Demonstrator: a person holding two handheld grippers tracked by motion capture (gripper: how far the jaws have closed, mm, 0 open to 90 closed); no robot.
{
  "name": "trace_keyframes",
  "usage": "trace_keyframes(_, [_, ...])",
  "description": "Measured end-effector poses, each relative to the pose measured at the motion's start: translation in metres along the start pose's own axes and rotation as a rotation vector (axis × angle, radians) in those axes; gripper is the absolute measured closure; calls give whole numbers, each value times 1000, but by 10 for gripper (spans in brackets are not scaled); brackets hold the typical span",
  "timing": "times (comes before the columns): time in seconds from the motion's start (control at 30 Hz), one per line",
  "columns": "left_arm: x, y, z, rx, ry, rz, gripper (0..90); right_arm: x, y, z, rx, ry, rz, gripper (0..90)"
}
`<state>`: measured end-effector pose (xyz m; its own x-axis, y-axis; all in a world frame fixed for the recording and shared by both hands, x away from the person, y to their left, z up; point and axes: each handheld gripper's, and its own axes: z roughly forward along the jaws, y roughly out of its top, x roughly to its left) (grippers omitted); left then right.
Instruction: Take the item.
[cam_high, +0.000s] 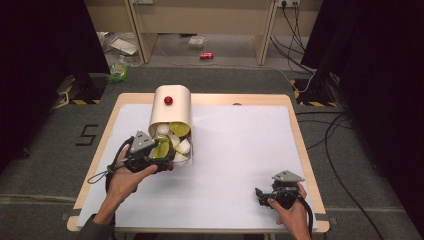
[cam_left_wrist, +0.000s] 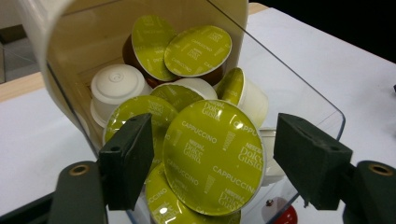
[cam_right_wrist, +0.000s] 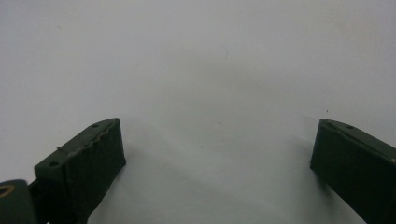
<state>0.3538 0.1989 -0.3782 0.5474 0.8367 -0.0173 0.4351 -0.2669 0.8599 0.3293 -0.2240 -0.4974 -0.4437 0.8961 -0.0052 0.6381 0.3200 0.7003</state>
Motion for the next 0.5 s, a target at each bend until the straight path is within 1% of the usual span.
trace_keyframes(0.03, [1,0,1,1,5,4,304,0,0,0,-1,0,-2,31])
trace_keyframes(0.07, [1,-2,4,14,-3,-10,313,0,0,0,0,0,0,30])
trace_keyframes(0.13, [2,-3,5,20,-6,-10,321,0,0,0,0,1,-1,31])
trace_keyframes(0.17, [2,-3,6,19,-1,-2,337,0,0,0,0,0,-2,31])
trace_keyframes(0.2, [2,-3,7,29,-8,-8,343,0,0,0,-1,0,-3,30])
trace_keyframes(0.33, [3,-4,8,29,-20,-16,345,0,0,0,0,0,-2,30])
trace_keyframes(0.37, [3,-3,8,32,-15,-14,353,0,0,0,0,0,-1,31])
trace_keyframes(0.5, [3,-3,8,36,-16,-17,358,0,0,0,0,0,-2,31])
